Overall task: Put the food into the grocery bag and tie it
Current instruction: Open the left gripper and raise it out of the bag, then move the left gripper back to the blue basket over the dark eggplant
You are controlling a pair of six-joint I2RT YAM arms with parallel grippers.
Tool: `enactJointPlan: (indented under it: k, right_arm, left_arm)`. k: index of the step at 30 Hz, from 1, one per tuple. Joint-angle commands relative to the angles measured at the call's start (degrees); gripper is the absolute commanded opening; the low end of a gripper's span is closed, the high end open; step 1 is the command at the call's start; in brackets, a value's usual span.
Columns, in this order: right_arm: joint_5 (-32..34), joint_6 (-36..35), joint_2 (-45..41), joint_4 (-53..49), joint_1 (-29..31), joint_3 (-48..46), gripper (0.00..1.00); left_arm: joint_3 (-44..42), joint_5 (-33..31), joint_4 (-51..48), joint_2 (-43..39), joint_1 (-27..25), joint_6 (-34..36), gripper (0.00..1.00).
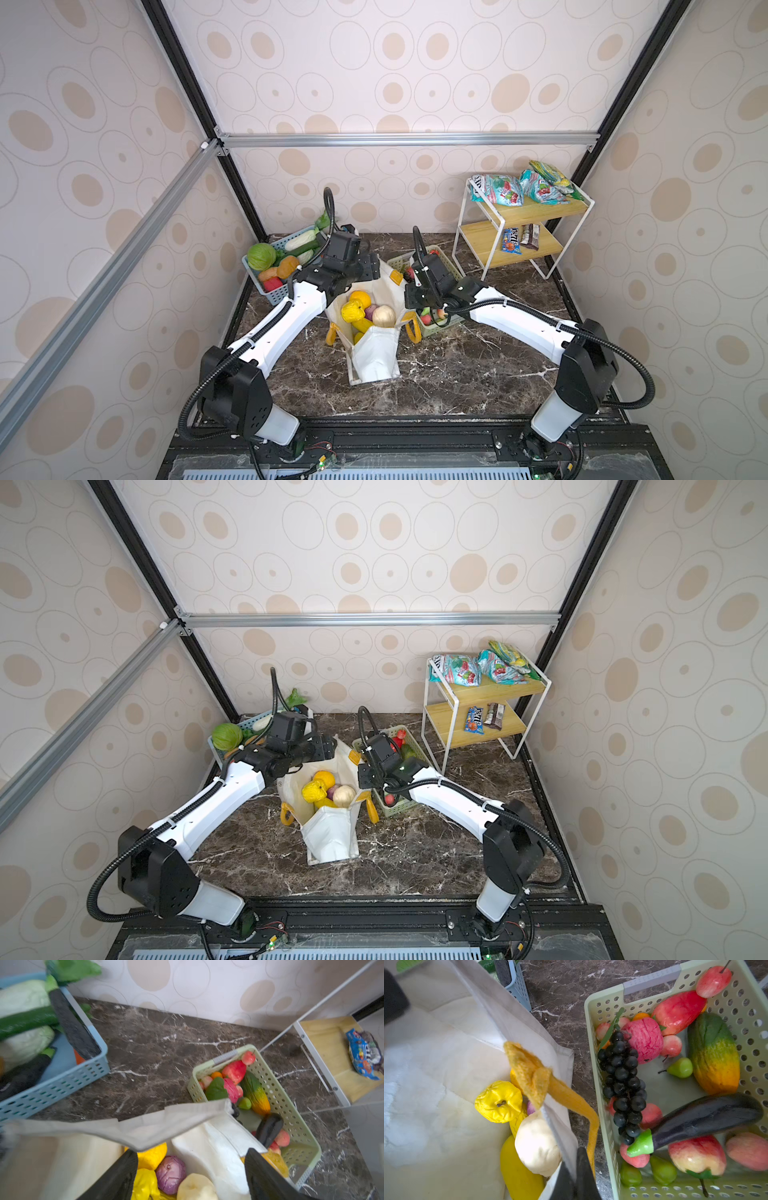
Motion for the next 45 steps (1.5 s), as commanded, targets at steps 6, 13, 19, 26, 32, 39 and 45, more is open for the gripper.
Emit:
enactJointPlan:
  k: [6,13,19,26,32,39,45]
  right_arm:
    - [1.28,1.31,-1.48,0.96,-0.45,-0.71,0.03]
    - [1.39,1.31,-1.65,1.08,-0.43,-0.84,0.03]
    - [1.43,0.89,-1.66,1.58,-0.45,-1.08,0.03]
    - [3.38,-0.64,-3.64,1.67,-1.72,-2.99,0.03]
    - [3.1,-1.17,-5.41,1.53,-3.59,-4.66,0.03]
    - [2.94,-0.66,-5.28,1.74,-4.73,-4.98,0.03]
    - [3.11,-0.19,-4.63,0.88,-5.0,-3.84,0.03]
  left_arm:
    - [5.94,-1.89,-2.3,-1.44,9.23,3.74,0.81]
    - [7.21,-5.3,-2.57,0.73,15.08,5.17,0.83]
    - [10.8,-9.59,-3.61,5.02,17.67,8.02,0.83]
    - [15.68,-11.36,-4.29,11.56,20.1,9.32,0.82]
    - [21.14,-8.1,-3.99,18.76,21.01,7.15,0.82]
    - [28.52,-2.58,-3.1,28.38,20.96,3.62,0.8]
    - [32.92,-3.65,-2.97,35.55,21.01,1.68,0.77]
